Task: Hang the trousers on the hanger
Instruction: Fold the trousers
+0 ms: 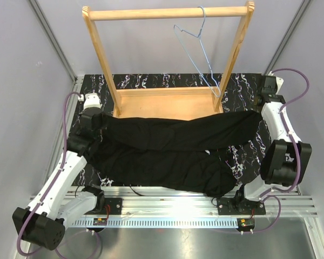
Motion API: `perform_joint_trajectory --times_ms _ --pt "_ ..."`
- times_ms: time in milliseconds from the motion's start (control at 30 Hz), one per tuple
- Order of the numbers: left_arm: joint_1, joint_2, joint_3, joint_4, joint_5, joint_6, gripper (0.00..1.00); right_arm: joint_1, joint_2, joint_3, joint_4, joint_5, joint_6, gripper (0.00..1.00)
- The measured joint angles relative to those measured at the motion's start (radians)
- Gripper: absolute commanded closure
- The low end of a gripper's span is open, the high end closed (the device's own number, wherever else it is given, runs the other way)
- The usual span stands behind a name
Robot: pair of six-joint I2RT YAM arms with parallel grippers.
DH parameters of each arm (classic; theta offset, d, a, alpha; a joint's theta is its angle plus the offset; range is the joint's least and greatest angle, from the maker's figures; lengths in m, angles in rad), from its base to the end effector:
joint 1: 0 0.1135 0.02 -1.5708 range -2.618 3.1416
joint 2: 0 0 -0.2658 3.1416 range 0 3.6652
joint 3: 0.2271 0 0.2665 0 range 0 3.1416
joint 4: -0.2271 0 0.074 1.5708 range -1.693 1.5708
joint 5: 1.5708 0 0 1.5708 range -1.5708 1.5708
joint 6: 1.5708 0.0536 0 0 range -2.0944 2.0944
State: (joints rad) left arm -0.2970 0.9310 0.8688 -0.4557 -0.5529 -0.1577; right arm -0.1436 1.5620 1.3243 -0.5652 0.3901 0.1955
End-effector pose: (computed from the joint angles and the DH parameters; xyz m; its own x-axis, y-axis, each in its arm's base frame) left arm 0.2264 -0.0398 0.3113 -0.4381 -0.0057 -0.8989 -0.2593 0.9583 0.1203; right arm 0.3633 -0.0731 0.2876 -0.6219 0.2715 -0.7345 0.5246 0.8408 -0.1334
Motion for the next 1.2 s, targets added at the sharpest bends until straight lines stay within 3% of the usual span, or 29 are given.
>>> perform_joint_trajectory --times_ms 100,133,300,667,900,1033,1200 --pt "0.019 0.01 0.0 -0.006 0.013 -0.011 1.0 -0.012 0.048 0.024 0.01 -0.024 0.003 0.3" --pt "0.024 0.01 0.0 -0.008 0.016 -0.013 1.0 -0.015 0.056 0.036 0.008 -0.029 -0.003 0.01" --pt "0.031 0.0 0.0 -0.018 0.023 -0.024 1.0 -0.016 0.044 0.043 0.002 -0.038 -0.002 0.0" --pt "0.055 -0.074 0.0 -0.029 0.023 -0.028 1.0 -0.017 0.011 -0.115 -0.16 -0.144 0.018 0.01" --pt "0.084 -0.08 0.0 -0.03 0.024 -0.035 1.0 -0.017 0.011 -0.163 -0.27 -0.238 0.016 0.11" --pt "0.091 -0.08 0.0 -0.03 0.029 -0.037 1.0 -0.016 0.006 -0.21 -0.3 -0.334 0.015 0.22" --pt "0.095 -0.08 0.0 -0.03 0.034 -0.042 1.0 -0.012 0.057 -0.216 -0.315 -0.422 0.006 0.27"
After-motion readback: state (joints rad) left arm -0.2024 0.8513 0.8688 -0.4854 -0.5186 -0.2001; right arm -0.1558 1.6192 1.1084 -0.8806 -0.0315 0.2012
